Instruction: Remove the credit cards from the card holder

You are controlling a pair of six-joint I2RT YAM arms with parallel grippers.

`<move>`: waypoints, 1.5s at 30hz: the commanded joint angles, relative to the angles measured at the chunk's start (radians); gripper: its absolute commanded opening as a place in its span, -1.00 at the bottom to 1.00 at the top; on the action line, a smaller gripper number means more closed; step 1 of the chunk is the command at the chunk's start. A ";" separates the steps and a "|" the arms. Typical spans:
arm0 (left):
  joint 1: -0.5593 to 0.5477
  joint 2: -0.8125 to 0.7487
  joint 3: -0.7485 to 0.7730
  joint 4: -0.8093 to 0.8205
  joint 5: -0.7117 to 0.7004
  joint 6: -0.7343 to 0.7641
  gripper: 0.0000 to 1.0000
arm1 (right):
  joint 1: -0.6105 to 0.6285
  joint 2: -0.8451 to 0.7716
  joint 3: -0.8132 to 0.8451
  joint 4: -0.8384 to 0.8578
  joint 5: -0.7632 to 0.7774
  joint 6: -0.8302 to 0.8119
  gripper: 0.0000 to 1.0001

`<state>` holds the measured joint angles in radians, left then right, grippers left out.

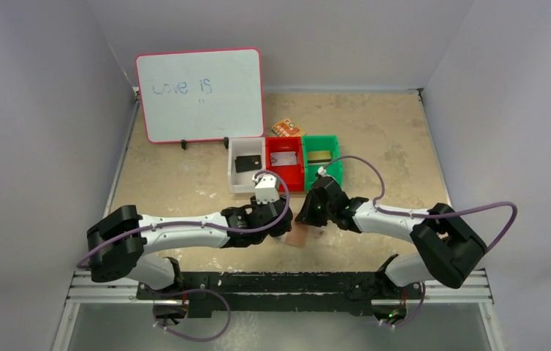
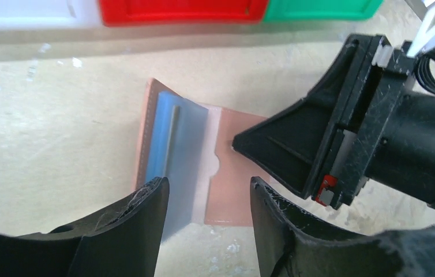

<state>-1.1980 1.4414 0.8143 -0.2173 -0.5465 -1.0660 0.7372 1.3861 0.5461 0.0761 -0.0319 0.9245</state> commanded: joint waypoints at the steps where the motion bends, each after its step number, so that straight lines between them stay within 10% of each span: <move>1: 0.030 -0.037 0.044 -0.109 -0.116 -0.010 0.08 | -0.001 0.020 0.047 0.045 -0.038 -0.063 -0.57; 12: 0.042 -0.035 0.036 -0.145 -0.109 0.025 0.28 | -0.001 0.043 0.051 0.085 -0.073 -0.070 -0.56; 30: 0.043 0.096 0.056 -0.240 -0.102 0.020 -0.14 | -0.002 -0.076 0.042 -0.019 0.033 -0.010 -0.54; 45: 0.027 0.087 0.100 -0.189 -0.080 0.051 -0.05 | -0.002 -0.280 0.061 -0.056 0.012 -0.003 -0.44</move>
<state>-1.1595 1.5375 0.8551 -0.4519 -0.6266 -1.0496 0.7372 1.1248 0.5758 0.0051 0.0055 0.9085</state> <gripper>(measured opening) 0.459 0.275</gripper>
